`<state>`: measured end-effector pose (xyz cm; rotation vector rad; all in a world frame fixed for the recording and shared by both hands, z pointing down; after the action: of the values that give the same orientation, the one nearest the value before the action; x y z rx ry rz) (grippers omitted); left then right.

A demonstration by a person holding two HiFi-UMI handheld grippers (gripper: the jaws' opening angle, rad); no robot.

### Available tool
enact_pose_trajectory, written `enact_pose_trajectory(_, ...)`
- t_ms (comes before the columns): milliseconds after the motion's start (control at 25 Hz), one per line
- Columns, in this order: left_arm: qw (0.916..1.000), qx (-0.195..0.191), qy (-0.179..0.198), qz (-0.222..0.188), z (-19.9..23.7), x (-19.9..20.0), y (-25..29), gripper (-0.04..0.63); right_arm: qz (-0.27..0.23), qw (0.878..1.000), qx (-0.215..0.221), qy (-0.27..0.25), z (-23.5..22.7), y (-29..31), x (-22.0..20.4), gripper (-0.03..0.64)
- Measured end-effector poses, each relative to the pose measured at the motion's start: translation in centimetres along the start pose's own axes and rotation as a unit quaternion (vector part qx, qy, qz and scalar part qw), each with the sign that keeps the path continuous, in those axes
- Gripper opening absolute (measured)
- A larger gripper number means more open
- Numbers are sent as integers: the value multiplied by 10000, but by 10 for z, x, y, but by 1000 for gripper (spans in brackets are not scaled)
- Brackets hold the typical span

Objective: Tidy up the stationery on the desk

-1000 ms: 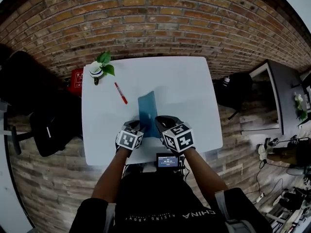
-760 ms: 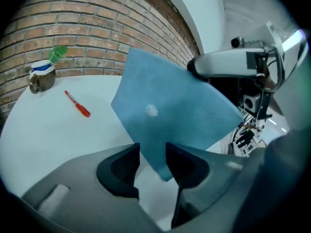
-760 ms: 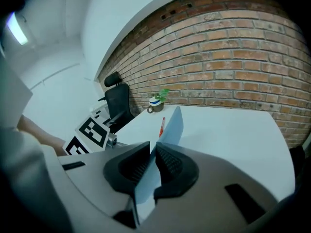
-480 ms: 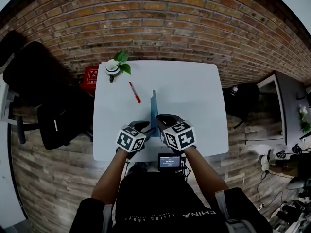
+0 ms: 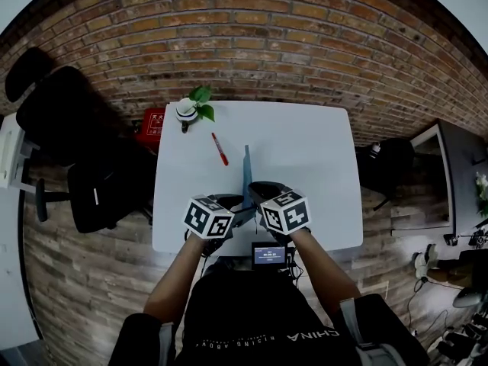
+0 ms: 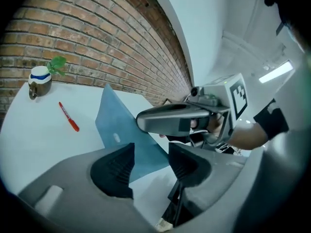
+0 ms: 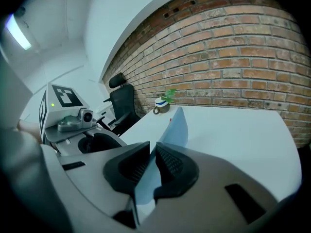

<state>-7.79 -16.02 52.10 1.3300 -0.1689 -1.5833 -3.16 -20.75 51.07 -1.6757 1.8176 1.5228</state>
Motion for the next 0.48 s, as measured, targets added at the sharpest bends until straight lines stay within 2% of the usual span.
enact_pose_trajectory(80, 9998, 157, -27, 78, -1, 0, 4, 219, 10, 10000, 51, -12, 1, 1, 0, 48)
enact_pose_trajectory(320, 9984, 292, -373, 298, -5, 0, 13, 227, 45, 9996, 235, -136, 7, 8, 4, 48)
enact_pose_trajectory(480, 9960, 334, -743, 365, 1, -3, 18, 225, 75, 9991, 379, -190, 9, 12, 4, 48)
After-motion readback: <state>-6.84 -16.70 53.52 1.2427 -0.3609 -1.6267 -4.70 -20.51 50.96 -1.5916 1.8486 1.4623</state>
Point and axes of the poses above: the fingertips, and each gripper's own axes: y forward along the fingers, z to its left, x out of its top, the point moved 4 cm from there along -y, backward along the fingers, and after that the axes turned 14 degrees about x, right-handed, at the moved point
